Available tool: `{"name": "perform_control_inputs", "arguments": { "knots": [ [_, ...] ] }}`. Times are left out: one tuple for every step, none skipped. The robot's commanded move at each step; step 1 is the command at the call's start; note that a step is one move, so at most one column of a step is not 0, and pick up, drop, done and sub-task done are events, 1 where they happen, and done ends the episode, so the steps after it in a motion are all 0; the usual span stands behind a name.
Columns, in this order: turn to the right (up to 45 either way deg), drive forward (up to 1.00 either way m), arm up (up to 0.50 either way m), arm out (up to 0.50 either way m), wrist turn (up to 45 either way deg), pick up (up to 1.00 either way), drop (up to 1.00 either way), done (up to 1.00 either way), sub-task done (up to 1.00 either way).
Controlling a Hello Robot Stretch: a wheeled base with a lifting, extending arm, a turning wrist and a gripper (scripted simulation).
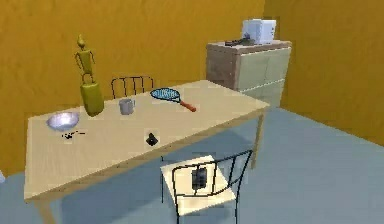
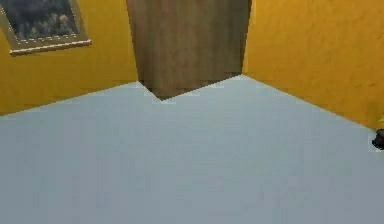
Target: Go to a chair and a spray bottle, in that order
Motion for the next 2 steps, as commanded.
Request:
{"name": "perform_control_inputs", "arguments": {
  "knots": [
    [45.0,0.00,0.00,0.00,0.0,0.00,0.00,0.00,0.00],
    [45.0,0.00,0.00,0.00,0.0,0.00,0.00,0.00,0.00]
  ]
}}
